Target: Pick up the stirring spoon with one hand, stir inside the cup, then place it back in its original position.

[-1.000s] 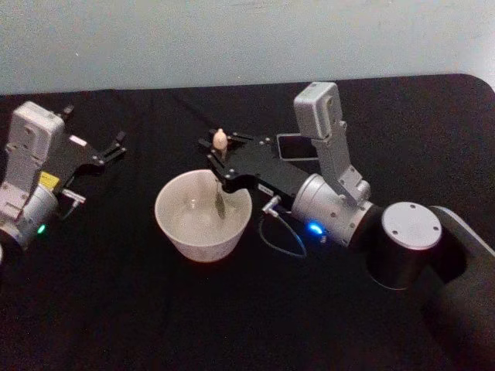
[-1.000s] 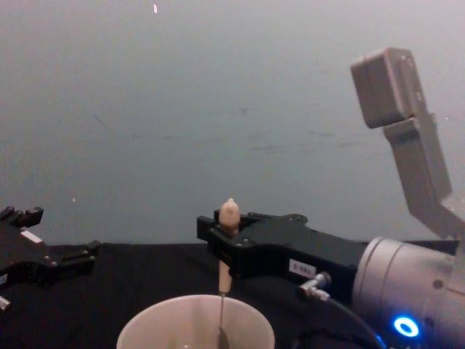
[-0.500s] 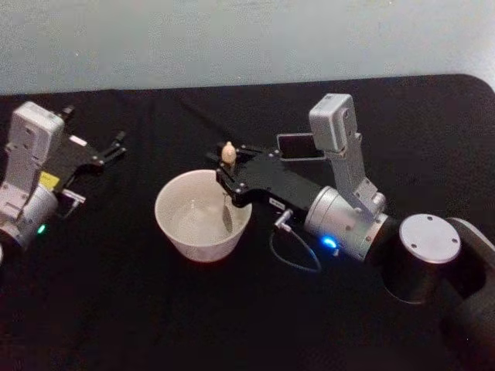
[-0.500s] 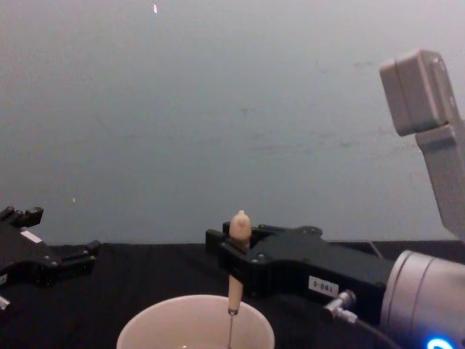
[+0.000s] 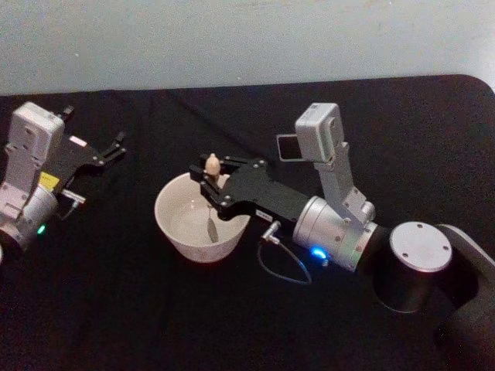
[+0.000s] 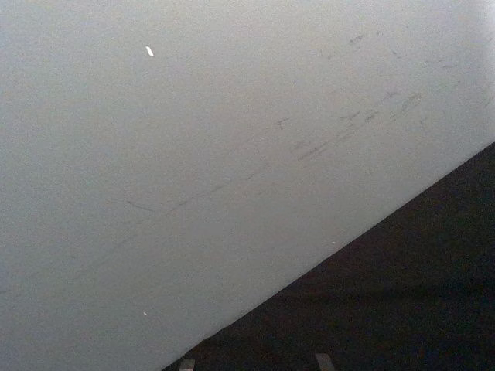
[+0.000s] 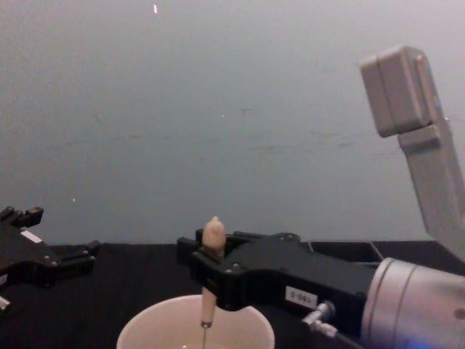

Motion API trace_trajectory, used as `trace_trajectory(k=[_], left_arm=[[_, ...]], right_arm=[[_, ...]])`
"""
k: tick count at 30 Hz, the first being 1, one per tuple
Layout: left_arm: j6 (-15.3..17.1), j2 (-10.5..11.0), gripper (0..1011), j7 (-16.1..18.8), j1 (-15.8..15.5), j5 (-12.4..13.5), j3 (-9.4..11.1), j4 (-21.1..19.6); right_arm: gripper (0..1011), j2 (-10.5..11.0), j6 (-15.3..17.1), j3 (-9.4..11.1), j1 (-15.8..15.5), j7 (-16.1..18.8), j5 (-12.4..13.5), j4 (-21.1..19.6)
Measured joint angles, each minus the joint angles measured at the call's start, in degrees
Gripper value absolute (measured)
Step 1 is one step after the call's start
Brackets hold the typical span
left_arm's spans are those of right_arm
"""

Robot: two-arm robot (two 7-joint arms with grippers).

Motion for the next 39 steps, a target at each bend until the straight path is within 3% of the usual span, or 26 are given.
trace_trajectory(k=[11,23,31,39], left_arm=[[0.00,0.00,1001,0.00,0.00,0.00,0.00,0.00],[0.00,0.00,1001,0.00,0.00,0.00,0.00,0.00],[0.00,0.00,1002,0.00,0.00,0.00,0.00,0.00],[0.00,0.00,1001,0.00,0.00,0.00,0.00,0.00]], right_arm=[[197,-2.40,-0.01,-1.03,2.34,-0.67,-0.74,3.24],[197,-4.54,-0.73,-0.24,4.71,-2.33,-1.71,7.02],[197,-4.40,-1.03,1.01,4.73,-2.85,-2.10,7.53],[197,-2.67,-0.52,2.03,3.02,-2.12,-1.53,5.33]])
